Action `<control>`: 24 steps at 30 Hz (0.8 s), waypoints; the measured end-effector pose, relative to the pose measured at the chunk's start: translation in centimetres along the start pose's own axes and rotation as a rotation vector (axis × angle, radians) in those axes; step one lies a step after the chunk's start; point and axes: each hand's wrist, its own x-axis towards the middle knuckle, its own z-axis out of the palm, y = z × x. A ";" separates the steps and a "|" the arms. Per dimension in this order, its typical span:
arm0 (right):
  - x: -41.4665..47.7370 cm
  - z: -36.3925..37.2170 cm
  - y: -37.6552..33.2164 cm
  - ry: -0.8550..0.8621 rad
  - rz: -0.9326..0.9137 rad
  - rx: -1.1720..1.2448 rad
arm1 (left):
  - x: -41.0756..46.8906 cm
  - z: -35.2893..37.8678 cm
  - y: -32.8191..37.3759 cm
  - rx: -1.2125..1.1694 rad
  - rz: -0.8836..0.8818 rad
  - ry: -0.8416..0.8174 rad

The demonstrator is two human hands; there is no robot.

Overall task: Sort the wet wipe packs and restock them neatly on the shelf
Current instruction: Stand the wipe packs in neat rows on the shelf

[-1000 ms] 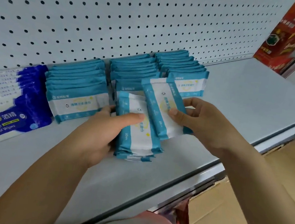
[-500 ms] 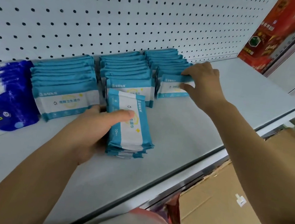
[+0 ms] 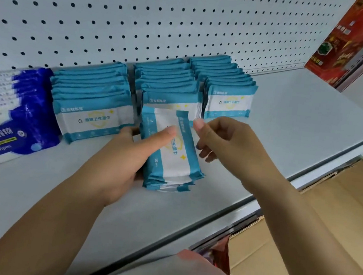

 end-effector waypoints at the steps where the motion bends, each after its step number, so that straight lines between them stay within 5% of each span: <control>1: -0.7 0.7 -0.3 -0.043 0.008 0.007 | 0.0 0.0 0.0 0.004 0.013 0.002; 11: 0.0 0.0 0.7 -0.108 0.154 0.244 | -0.1 -0.6 0.0 0.034 -0.024 0.027; 16: 1.9 -2.7 2.1 0.013 0.132 0.290 | -0.2 -0.4 -0.2 0.022 -0.038 0.073; 21: 5.6 -6.7 3.4 0.355 -0.190 -0.258 | -0.2 -0.2 -0.2 0.001 -0.050 0.061; 24: 8.1 -8.6 3.9 0.355 -0.384 -0.653 | -0.3 -0.1 -0.1 -0.006 -0.053 0.046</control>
